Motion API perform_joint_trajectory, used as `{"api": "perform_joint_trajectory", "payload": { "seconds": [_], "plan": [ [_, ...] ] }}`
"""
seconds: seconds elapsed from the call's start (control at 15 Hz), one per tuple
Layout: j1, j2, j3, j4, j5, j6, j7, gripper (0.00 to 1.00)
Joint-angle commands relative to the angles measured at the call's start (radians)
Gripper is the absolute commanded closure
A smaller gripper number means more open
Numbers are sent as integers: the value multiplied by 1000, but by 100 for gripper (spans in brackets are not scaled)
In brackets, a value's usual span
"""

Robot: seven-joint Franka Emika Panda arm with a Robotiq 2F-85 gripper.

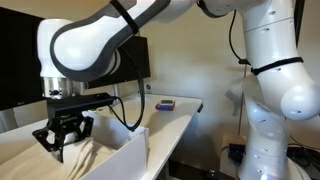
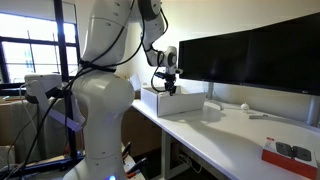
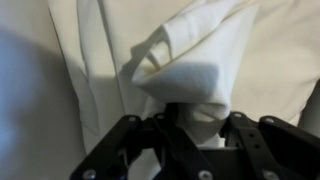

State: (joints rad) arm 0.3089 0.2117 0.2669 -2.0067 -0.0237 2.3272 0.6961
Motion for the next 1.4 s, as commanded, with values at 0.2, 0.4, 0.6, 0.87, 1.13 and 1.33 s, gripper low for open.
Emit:
{"api": "perform_joint_trajectory", "payload": {
  "seconds": [0.2, 0.4, 0.6, 0.87, 1.13, 1.33],
  "plan": [
    [69, -10, 0, 113, -67, -67, -34, 96],
    [90, -6, 8, 159, -84, -78, -53, 95],
    [97, 2, 20, 177, -53, -55, -95, 95],
    [114, 1, 21, 211, -89, -99, -132, 95],
    [122, 9, 22, 282, -109, -149, -197, 95],
    [125, 27, 25, 357, -113, -191, -245, 95]
  ]
}}
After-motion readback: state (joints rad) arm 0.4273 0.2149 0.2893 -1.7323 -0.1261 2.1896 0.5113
